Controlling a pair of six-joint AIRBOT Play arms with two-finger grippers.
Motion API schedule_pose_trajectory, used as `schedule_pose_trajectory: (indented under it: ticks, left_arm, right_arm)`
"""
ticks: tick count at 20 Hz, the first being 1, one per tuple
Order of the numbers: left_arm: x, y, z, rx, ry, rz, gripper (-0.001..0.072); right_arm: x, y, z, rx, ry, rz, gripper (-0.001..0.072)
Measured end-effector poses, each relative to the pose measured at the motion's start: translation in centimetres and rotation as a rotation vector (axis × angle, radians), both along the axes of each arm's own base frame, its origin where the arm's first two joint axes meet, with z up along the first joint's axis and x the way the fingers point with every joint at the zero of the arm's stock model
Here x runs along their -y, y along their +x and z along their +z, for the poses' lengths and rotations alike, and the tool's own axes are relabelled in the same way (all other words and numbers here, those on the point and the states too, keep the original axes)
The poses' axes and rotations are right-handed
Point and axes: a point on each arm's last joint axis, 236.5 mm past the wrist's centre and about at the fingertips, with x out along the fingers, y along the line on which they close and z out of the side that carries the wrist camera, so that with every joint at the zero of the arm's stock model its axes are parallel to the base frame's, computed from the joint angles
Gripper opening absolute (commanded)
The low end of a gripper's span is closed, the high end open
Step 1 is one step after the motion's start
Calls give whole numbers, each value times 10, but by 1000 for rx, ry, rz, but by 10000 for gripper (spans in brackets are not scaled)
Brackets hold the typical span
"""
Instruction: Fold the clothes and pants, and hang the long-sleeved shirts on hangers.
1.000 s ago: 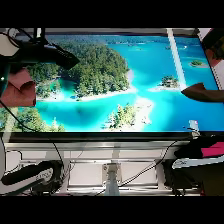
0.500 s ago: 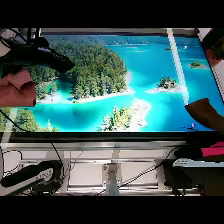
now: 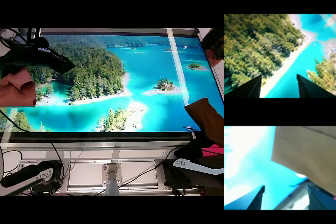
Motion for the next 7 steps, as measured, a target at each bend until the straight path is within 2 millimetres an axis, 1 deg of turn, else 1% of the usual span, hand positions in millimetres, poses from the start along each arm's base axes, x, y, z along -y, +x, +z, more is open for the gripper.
schedule_pose_trajectory:
  ticks: [3, 7]
  left_arm:
    - [0, 0, 0, 0, 0, 0, 505]
    - [0, 0, 0, 0, 0, 0, 505]
  right_arm:
    - [-36, 30, 22, 114, -2, 137, 610]
    - [-108, 70, 45, 230, -1, 396, 610]
